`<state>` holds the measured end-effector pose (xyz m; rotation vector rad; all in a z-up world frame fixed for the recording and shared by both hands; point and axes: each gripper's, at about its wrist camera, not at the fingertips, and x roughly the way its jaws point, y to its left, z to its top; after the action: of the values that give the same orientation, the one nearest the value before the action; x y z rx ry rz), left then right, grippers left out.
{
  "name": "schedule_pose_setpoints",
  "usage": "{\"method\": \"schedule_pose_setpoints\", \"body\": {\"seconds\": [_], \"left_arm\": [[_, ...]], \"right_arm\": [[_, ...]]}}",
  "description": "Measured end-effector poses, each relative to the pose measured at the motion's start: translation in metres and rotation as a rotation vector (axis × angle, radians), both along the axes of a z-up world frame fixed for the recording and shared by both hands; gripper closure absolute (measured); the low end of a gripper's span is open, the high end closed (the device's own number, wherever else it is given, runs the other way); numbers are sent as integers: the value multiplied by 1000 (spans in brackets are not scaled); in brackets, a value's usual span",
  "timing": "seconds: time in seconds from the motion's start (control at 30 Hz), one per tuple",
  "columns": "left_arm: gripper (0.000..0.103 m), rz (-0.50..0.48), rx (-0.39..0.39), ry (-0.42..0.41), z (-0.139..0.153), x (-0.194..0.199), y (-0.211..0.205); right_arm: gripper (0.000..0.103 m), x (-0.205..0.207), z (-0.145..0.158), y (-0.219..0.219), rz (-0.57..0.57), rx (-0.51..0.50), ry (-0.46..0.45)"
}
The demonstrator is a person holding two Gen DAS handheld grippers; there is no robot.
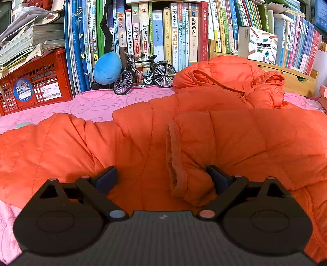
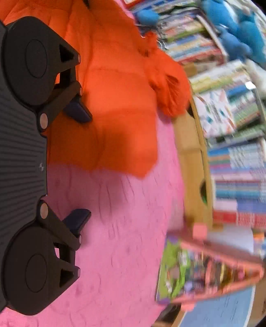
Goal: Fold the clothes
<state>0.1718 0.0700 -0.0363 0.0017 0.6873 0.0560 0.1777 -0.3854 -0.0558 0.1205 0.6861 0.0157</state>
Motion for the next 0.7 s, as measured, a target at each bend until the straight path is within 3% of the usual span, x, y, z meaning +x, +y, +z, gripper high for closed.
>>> {"method": "schedule_pose_setpoints", "body": {"seconds": [0.13, 0.3, 0.5, 0.7], "left_arm": [[6, 1, 0, 0, 0, 0, 0], [6, 2, -2, -1, 0, 0, -1], [6, 3, -4, -1, 0, 0, -1], [6, 2, -19, -6, 2, -1, 2]], "right_arm": [[14, -24, 12, -1, 0, -62, -82], [13, -40, 34, 20, 85, -25, -138], [12, -51, 41, 62, 228, 16, -130], [6, -46, 19, 72, 246, -6, -62]]}}
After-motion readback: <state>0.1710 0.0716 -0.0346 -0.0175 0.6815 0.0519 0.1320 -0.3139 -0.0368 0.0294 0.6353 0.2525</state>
